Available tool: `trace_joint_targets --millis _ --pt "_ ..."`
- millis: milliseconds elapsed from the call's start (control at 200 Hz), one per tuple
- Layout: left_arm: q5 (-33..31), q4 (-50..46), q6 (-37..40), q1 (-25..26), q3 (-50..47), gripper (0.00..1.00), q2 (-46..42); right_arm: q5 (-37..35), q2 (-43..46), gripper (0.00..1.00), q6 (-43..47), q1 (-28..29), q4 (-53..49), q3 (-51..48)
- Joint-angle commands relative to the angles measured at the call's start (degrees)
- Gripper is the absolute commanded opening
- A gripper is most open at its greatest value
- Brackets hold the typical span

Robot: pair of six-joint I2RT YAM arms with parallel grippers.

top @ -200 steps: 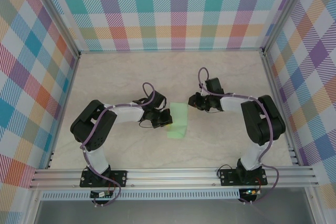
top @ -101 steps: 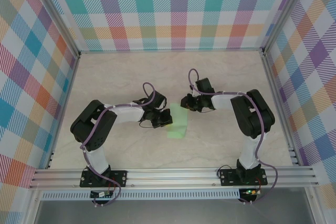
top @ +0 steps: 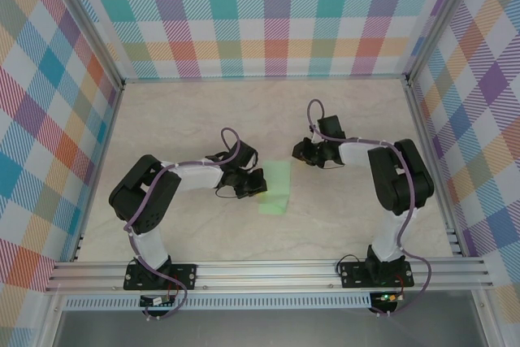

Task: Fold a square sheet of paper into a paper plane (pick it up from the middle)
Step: Fold the square sheet of paper in half at the center of the table.

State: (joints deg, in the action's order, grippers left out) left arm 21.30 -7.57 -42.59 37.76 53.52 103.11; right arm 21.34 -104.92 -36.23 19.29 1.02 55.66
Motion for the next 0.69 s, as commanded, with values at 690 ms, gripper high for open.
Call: trace_joint_targets --millis 690 --pt "-6.44 -11.24 -0.04 0.26 -2.70 0.00 3.50 1.60 13.44 0.09 -18.66 18.92 2.32 -17.48"
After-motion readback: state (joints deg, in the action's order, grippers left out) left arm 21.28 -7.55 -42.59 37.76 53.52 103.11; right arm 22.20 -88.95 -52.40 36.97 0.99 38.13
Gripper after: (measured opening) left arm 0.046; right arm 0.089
